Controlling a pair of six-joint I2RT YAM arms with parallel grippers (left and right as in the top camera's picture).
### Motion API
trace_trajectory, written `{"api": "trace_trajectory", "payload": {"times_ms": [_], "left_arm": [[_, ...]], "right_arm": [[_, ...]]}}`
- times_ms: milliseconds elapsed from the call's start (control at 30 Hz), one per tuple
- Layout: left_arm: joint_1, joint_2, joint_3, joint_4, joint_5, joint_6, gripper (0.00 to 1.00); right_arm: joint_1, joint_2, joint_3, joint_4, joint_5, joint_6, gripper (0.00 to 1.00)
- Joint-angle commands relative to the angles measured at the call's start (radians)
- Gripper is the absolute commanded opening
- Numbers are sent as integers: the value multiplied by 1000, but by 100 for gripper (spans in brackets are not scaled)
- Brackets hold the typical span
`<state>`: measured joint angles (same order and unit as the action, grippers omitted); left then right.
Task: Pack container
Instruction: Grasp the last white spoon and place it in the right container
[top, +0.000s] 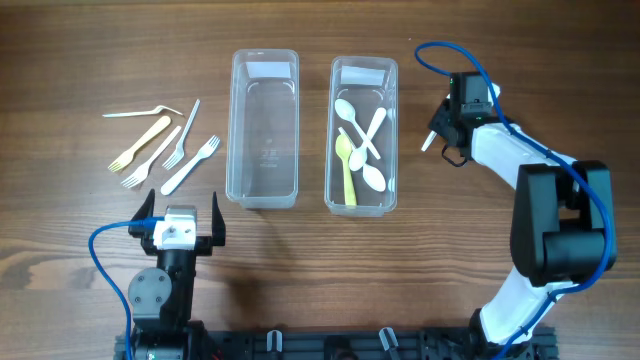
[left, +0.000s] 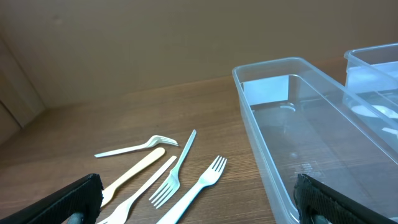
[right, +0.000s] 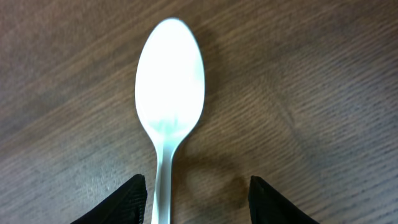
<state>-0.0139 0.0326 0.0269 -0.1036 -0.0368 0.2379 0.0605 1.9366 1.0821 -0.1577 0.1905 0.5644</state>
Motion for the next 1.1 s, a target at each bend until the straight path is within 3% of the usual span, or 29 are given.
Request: {"api": "trace_trajectory", "payload": {"times_ms": [0,300,500,633,700,767,867,967,1067], "left_arm": [[-3,-5,-6,5,-6,-9,100],[-3,-5,-6,5,-5,-9,100],[-3,-5,-6,5,-6,-9,100],[-3,-5,-6,5,-6,-9,100],[-3,-5,-6,5,-6,-9,100],[-3,-5,-6,5,-6,-9,100],[-3,-5,-6,5,-6,-9,100],[-3,-5,-6,5,-6,-9,100],[-3,-5,-6,5,-5,-9,100]], "right_arm": [[-6,23,19,21,-15,13,52],[-6,102,19,61,-50,15,52],[-6,122,19,49,-62,15,15],[-6,119,20,24,-62,10,4],[-6,101,20,15,-61,-18,4],[-6,-50,21,11,-27,-116,4],[-2,-258,21,-19,-42,-133,4],[61,-434,21,-88,-195,-191,4],[145,-450,20,-154,-261,-179,4]]}}
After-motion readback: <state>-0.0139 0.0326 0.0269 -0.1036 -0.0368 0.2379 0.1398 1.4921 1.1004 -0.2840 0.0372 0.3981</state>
